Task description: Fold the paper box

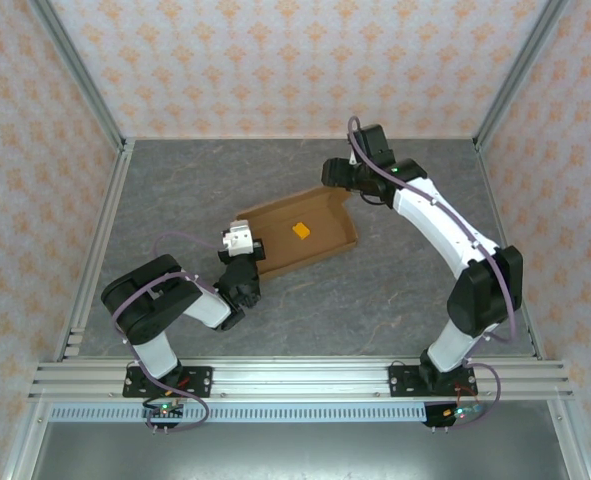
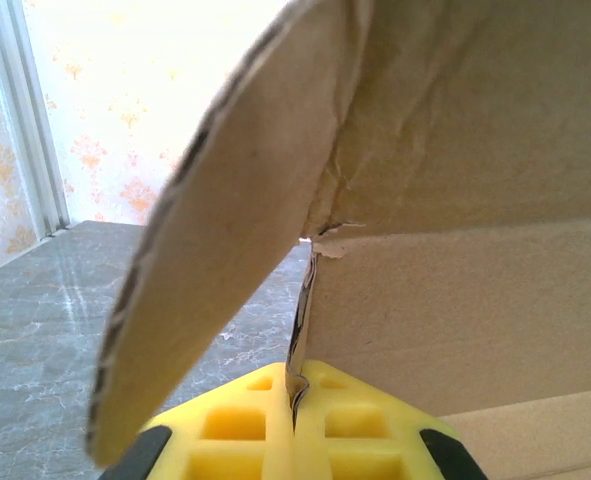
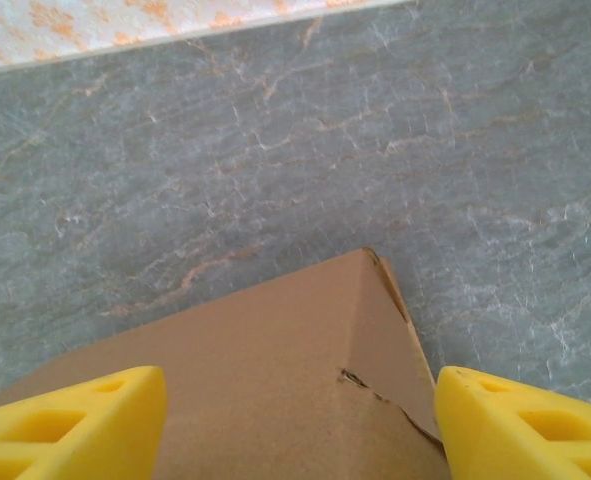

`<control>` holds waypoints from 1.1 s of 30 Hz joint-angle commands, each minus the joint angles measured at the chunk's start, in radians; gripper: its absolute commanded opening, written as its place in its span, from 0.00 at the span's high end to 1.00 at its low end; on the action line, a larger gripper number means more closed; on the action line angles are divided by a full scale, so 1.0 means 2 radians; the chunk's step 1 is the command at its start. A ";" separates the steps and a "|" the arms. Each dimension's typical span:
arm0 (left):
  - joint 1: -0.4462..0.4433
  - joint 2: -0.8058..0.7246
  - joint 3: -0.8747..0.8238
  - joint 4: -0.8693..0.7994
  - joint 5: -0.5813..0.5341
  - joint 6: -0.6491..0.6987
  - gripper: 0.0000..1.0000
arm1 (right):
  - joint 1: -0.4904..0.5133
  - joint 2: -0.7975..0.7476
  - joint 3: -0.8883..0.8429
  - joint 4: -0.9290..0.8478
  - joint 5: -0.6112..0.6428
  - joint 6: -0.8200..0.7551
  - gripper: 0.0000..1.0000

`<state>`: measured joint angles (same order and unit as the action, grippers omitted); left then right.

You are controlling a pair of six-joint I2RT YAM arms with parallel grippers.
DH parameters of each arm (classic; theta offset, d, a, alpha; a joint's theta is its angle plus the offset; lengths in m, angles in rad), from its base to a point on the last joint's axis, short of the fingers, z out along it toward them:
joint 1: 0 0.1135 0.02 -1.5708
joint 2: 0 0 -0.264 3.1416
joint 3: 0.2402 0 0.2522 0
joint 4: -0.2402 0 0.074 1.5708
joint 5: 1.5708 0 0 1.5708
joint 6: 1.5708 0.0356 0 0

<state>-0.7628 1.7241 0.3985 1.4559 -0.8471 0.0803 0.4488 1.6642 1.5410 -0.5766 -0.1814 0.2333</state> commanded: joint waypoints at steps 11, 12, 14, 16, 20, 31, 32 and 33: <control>-0.009 0.022 -0.013 -0.086 -0.038 -0.003 1.00 | 0.003 -0.042 -0.073 0.026 -0.003 0.034 0.31; -0.009 0.022 -0.012 -0.086 -0.039 -0.004 1.00 | 0.003 -0.043 -0.074 0.027 -0.005 0.037 0.31; -0.010 0.024 -0.012 -0.087 -0.040 -0.005 1.00 | 0.003 -0.044 -0.079 0.030 -0.006 0.041 0.32; -0.011 0.024 -0.013 -0.088 -0.042 -0.007 0.99 | 0.003 -0.046 -0.088 0.032 -0.003 0.044 0.32; -0.015 0.015 -0.020 -0.094 -0.045 -0.016 0.97 | 0.003 -0.052 -0.107 0.041 -0.003 0.051 0.34; -0.030 -0.027 -0.033 -0.151 -0.050 -0.057 0.80 | 0.003 -0.064 -0.133 0.057 0.005 0.064 0.36; -0.031 -0.031 -0.034 -0.156 -0.050 -0.062 0.78 | 0.003 -0.064 -0.135 0.059 0.005 0.065 0.36; -0.032 -0.035 -0.035 -0.163 -0.050 -0.066 0.77 | 0.003 -0.065 -0.137 0.060 0.003 0.066 0.36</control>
<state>-0.8177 1.6989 0.3374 1.2007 -0.9016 -0.0048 0.4511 1.5753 1.2808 -0.4789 -0.1944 0.3470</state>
